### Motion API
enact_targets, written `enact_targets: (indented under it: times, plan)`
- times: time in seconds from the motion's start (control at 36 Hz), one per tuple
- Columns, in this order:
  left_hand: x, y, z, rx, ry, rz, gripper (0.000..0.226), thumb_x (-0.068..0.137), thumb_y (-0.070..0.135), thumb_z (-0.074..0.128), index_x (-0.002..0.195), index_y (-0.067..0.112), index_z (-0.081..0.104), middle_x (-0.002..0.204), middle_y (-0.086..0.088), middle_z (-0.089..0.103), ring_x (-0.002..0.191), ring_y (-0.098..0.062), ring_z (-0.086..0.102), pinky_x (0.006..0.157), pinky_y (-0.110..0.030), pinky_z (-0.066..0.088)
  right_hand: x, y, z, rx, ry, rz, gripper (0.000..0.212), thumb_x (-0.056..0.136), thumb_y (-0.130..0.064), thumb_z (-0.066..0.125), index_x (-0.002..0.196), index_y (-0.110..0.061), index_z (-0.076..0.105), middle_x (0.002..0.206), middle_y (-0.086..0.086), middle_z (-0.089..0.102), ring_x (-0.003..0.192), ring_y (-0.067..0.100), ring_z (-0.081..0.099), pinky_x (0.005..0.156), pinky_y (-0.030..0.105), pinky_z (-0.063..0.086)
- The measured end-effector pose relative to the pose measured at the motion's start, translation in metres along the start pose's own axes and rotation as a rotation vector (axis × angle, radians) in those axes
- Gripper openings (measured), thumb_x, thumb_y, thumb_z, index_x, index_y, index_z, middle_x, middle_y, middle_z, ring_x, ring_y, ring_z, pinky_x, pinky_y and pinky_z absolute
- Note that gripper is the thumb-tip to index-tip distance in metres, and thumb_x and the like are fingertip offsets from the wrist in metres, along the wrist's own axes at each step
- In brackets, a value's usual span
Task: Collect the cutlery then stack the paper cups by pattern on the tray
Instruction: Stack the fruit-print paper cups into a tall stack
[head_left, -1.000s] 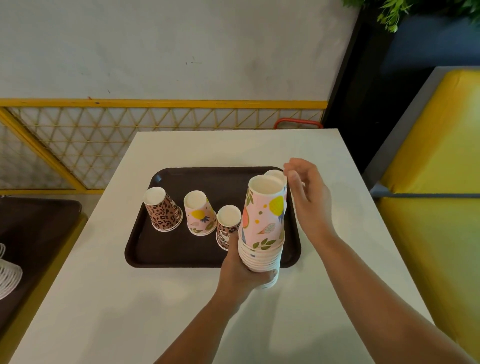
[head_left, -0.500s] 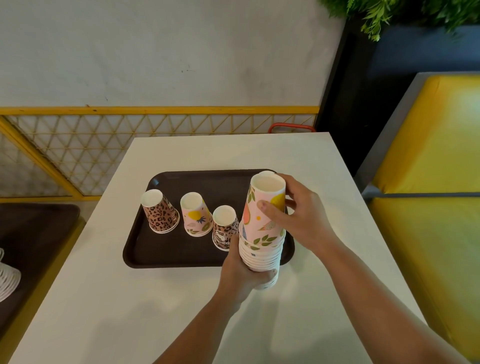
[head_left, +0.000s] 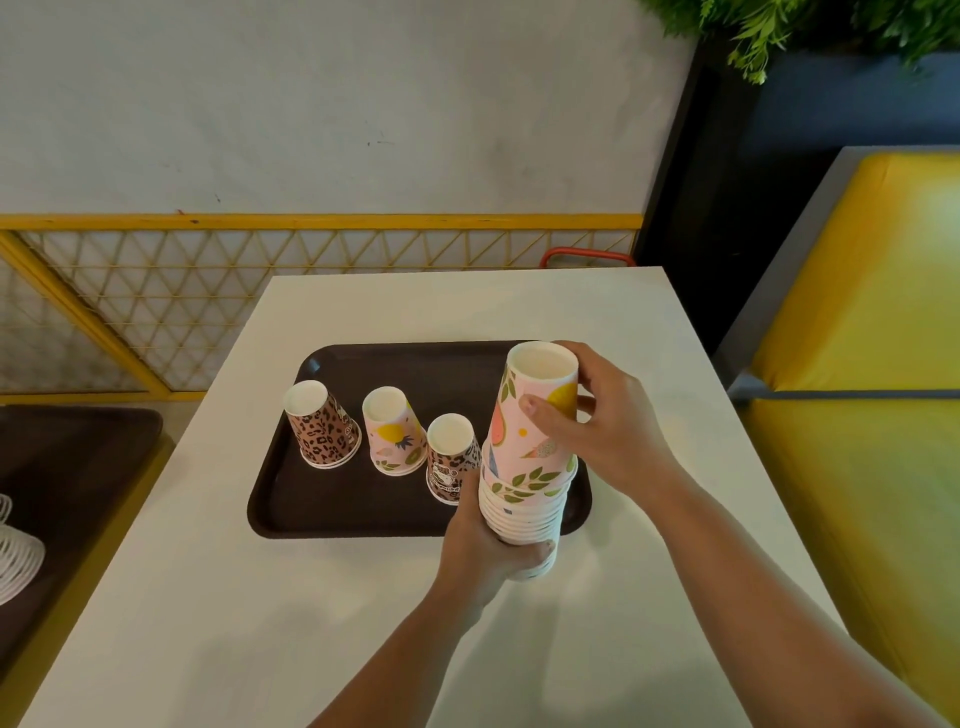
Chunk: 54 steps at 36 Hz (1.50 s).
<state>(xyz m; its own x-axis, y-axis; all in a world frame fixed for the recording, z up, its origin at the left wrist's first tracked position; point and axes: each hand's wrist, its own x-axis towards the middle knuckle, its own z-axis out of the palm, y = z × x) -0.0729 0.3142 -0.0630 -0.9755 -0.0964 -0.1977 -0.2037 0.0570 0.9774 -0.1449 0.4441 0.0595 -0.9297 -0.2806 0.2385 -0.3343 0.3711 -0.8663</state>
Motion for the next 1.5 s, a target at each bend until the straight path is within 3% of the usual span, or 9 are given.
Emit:
enact_targets:
  times: [0.33,0.47,0.61,0.72,0.86,1.0,1.19,1.31,1.5]
  plan:
    - [0.0,-0.004,-0.006,0.003,0.015,0.012,0.085,0.044,0.025,0.086,0.117,0.043,0.048,0.114,0.013,0.067,0.106,-0.007,0.063,0.093,-0.04,0.053,0.017,-0.008,-0.009,0.155,0.141,-0.037,0.024,0.083,-0.022,0.063,0.103,-0.031,0.053,0.09,-0.019,0.062,0.083,-0.005,0.062,0.066,0.012,0.051]
    - [-0.001,-0.005,-0.008,-0.002,0.02,0.008,0.089,0.044,0.025,0.086,0.122,0.037,0.046,0.115,0.012,0.067,0.107,-0.008,0.063,0.094,-0.041,0.052,0.038,-0.013,-0.023,0.353,0.354,0.009,0.027,0.079,-0.04,0.064,0.102,-0.026,0.058,0.098,0.0,0.068,0.094,0.016,0.066,0.077,0.034,0.056]
    - [0.0,-0.003,-0.011,-0.025,0.011,0.008,0.097,0.046,0.023,0.086,0.131,0.031,0.042,0.119,0.009,0.065,0.11,-0.009,0.062,0.094,-0.038,0.053,0.063,-0.01,-0.027,0.365,0.53,-0.008,0.019,0.09,-0.025,0.057,0.108,-0.022,0.052,0.095,-0.012,0.063,0.091,0.004,0.065,0.07,0.019,0.054]
    - [0.0,0.0,-0.013,-0.042,0.0,0.022,0.093,0.048,0.021,0.085,0.129,0.033,0.042,0.118,0.011,0.066,0.11,-0.008,0.062,0.091,-0.03,0.053,0.075,0.007,-0.011,0.212,0.577,-0.008,0.033,0.087,-0.027,0.061,0.118,-0.019,0.05,0.099,-0.015,0.057,0.089,-0.002,0.06,0.066,0.011,0.051]
    - [-0.001,0.002,-0.014,-0.061,-0.003,0.028,0.093,0.048,0.02,0.086,0.129,0.034,0.042,0.12,0.008,0.066,0.111,-0.01,0.062,0.091,-0.031,0.053,0.079,0.037,0.011,0.048,0.527,0.004,0.049,0.082,-0.032,0.066,0.124,-0.014,0.05,0.115,-0.002,0.06,0.101,0.007,0.056,0.073,0.012,0.051]
    - [-0.002,0.002,-0.014,-0.066,0.007,0.023,0.094,0.045,0.023,0.085,0.128,0.034,0.043,0.119,0.006,0.066,0.11,-0.011,0.063,0.088,-0.029,0.054,0.071,0.059,0.026,-0.069,0.449,0.075,0.052,0.078,-0.034,0.07,0.123,-0.016,0.051,0.113,-0.003,0.059,0.098,0.007,0.053,0.083,0.03,0.053]
    - [-0.001,0.003,-0.012,-0.06,0.004,0.024,0.096,0.044,0.026,0.086,0.129,0.032,0.042,0.122,0.006,0.064,0.114,-0.012,0.061,0.094,-0.032,0.053,0.05,0.064,0.03,-0.18,0.336,0.18,0.067,0.081,-0.047,0.062,0.137,-0.019,0.038,0.136,-0.002,0.05,0.123,0.014,0.046,0.09,0.018,0.031]
    - [-0.001,0.007,-0.01,-0.051,0.002,0.031,0.094,0.044,0.03,0.084,0.128,0.032,0.043,0.122,0.008,0.063,0.112,-0.007,0.06,0.092,-0.025,0.052,0.026,0.045,0.024,0.006,0.384,0.023,0.052,0.088,-0.052,0.048,0.127,-0.017,0.048,0.124,-0.003,0.057,0.11,0.003,0.053,0.087,0.008,0.04]
    - [0.001,0.002,-0.007,-0.017,0.016,0.021,0.094,0.046,0.025,0.088,0.13,0.029,0.045,0.12,0.005,0.065,0.112,-0.013,0.062,0.096,-0.041,0.052,-0.009,0.024,0.023,-0.015,0.074,-0.035,0.06,0.071,-0.058,0.053,0.122,-0.027,0.048,0.117,-0.012,0.057,0.102,-0.003,0.056,0.08,0.011,0.049]
